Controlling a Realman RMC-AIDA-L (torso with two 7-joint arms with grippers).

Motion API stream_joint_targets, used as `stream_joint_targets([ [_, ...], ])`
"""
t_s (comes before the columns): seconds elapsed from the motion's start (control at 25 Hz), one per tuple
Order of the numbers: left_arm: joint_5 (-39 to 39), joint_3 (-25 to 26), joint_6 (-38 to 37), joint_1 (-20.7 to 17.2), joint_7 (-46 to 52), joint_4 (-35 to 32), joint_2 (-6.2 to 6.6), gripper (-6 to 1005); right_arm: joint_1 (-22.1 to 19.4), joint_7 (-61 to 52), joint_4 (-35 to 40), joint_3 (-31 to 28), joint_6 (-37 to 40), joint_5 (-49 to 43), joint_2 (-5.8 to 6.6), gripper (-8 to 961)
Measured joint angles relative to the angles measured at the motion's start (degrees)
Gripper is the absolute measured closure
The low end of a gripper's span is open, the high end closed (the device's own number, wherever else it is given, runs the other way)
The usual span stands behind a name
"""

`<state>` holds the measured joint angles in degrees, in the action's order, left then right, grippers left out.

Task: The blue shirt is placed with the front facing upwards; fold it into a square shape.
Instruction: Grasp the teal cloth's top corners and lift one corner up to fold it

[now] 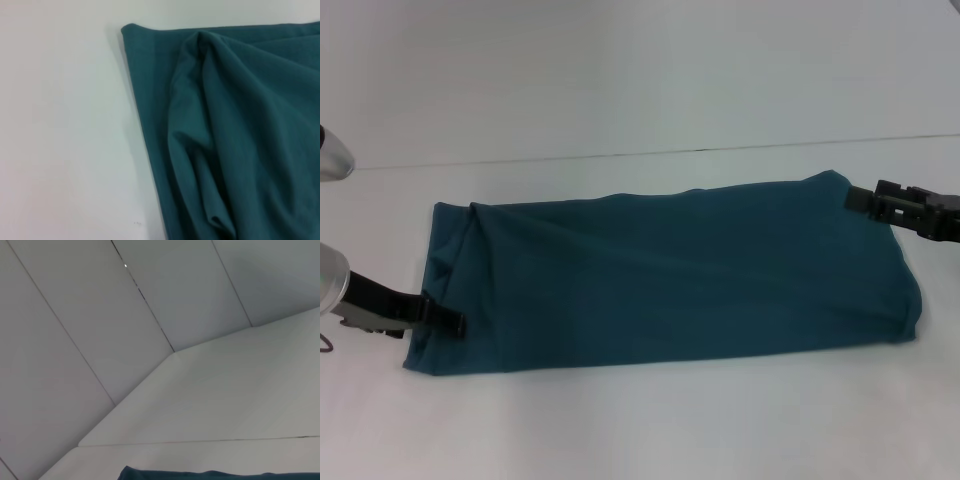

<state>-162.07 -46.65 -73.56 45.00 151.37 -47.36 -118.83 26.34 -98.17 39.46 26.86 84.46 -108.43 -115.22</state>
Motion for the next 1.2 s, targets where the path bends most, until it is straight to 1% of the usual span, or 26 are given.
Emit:
stream_joint_targets([
  [0.32,0.0,-1.2,0.0,0.3,0.0,0.8,-0.22,94,0.0,0.0,0.0,0.0,0.0,0.0,0.0,29],
  [1.2,0.5,-1.3,-0.7,2.5,-1.2,2.5,-0.89,95,0.0,0.0,0.1,-0.1,0.0,0.0,0.09,28],
])
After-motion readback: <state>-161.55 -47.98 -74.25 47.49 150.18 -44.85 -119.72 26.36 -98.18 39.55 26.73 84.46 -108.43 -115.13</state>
